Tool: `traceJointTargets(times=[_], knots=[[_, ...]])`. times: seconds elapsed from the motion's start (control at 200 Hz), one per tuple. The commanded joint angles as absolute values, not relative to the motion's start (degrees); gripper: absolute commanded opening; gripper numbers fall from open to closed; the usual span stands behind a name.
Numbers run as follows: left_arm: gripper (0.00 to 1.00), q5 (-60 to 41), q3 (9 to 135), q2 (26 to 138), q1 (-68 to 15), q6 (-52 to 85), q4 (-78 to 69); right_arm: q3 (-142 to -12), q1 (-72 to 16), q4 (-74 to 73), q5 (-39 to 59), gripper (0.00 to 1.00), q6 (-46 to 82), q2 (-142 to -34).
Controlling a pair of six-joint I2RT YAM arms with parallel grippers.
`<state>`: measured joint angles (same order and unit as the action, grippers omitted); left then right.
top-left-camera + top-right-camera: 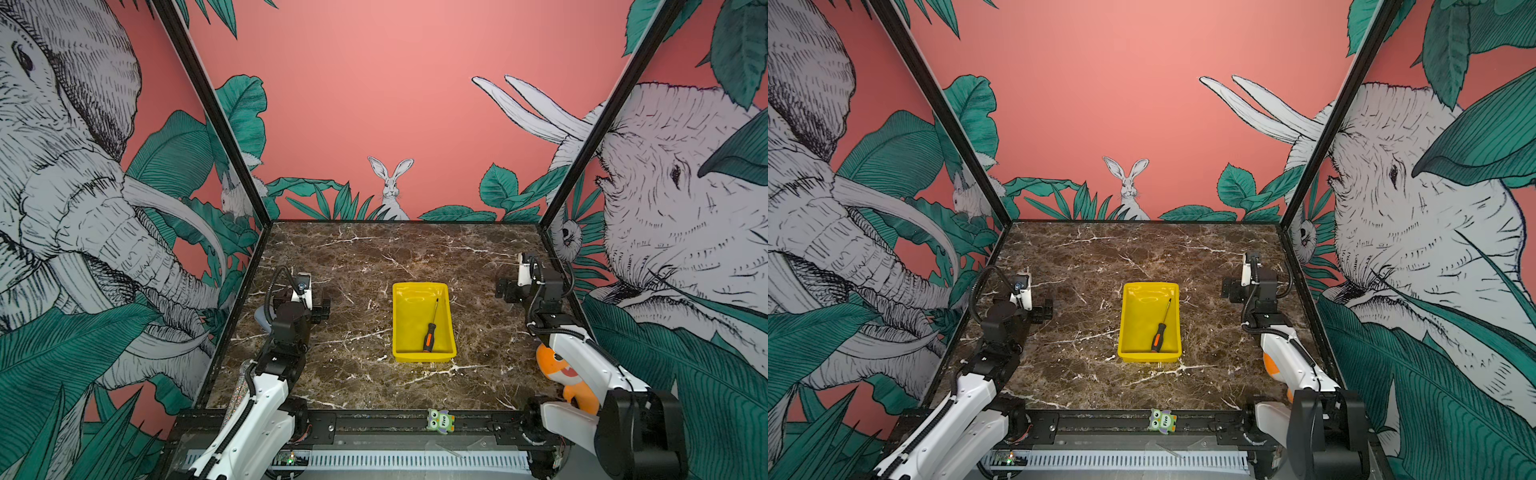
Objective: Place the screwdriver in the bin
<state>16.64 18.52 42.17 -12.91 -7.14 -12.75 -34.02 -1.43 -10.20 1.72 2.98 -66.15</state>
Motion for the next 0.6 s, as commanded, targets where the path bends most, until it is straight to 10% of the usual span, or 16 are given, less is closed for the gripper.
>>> traceJointTargets(times=[0.0,0.59], knots=[[1.00,16.4,17.1,44.6,-12.1,-8.5,-17.3,-31.9,-1.1,-15.6,2.0,0.99,2.4,-65.7],[1.00,6.5,16.4,75.2,-5.6,-9.8,-49.6,-15.2,-1.1,-52.9,-1.8,0.99,-2.0,-75.9]])
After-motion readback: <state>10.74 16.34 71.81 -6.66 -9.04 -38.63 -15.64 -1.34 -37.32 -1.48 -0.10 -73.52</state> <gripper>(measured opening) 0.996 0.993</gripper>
